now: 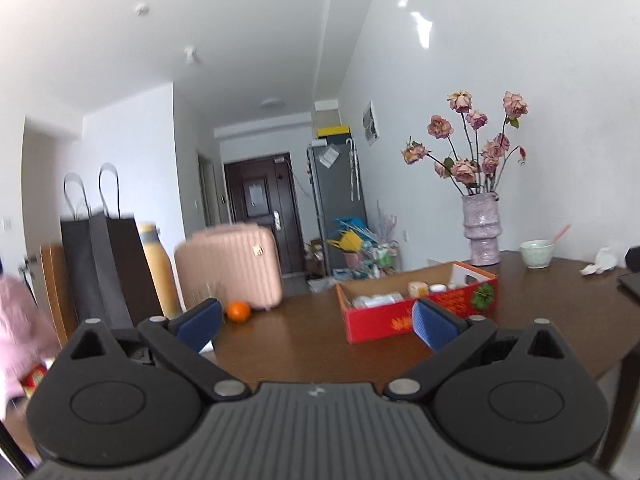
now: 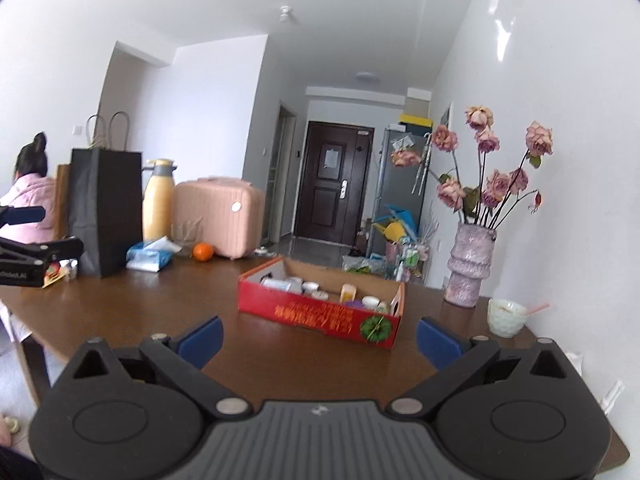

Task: Organize rigid objects

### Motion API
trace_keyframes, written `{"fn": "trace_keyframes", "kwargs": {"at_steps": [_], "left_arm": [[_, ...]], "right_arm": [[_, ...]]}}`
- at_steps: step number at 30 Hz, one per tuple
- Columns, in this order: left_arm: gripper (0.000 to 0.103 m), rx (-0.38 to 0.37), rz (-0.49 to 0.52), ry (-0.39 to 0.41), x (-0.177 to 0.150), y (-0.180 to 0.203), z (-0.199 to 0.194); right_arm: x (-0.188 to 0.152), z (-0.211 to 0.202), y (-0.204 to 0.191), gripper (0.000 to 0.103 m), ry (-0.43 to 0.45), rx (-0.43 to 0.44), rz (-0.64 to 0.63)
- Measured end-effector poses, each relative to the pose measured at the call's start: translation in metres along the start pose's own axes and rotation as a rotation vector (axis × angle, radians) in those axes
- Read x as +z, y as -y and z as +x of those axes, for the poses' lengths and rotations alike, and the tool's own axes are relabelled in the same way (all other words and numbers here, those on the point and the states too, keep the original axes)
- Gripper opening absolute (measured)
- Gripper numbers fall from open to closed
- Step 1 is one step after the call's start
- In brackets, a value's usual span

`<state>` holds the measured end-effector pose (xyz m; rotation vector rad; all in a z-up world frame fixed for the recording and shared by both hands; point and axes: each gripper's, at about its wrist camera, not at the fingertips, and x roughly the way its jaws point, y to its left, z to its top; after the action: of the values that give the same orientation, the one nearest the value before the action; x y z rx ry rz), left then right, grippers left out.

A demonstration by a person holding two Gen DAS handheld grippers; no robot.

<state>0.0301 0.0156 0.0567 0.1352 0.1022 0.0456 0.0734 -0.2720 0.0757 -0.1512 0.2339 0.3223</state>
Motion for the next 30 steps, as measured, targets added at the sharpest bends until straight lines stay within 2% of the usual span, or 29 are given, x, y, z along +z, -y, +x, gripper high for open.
{"fn": "trace_keyframes", "kwargs": {"at_steps": [2,7,12,14,17,21,30], "left_arm": [[0.103,-0.034,-0.042,-0.051,-0.013,-0.002,-0.009],[0.103,-0.015,-0.169,-0.136,-0.047,-0.013,-0.034],[0.103,0.03,-0.175,-0.108,-0.059,-0.021,-0.058],[0.103,0.034,-0.174,-0.094,-0.056,-0.022,-0.06],[0.103,0.017,-0.135,-0.07,-0.053,-0.014,-0.063],[0.103,-0.021,-0.118,-0.053,-0.051,-0.005,-0.066],[0.103,-0.033,-0.113,-0.063,-0.054,0.0,-0.064]], "right_arm": [[-0.014,-0.01,-0.005,0.103,-0.025,0.036,0.035],[-0.059,-0.026,-0.028,0.103,-0.086,0.041,0.073],[-0.087,-0.039,-0.046,0.103,-0.052,-0.057,0.138],[-0.091,-0.041,-0.051,0.103,-0.028,-0.094,0.179],[-0.093,-0.042,-0.056,0.103,-0.009,-0.092,0.226],[-0.09,-0.041,-0.063,0.103,0.003,-0.082,0.205],[-0.084,-0.037,-0.062,0.103,-0.001,-0.078,0.212]]}}
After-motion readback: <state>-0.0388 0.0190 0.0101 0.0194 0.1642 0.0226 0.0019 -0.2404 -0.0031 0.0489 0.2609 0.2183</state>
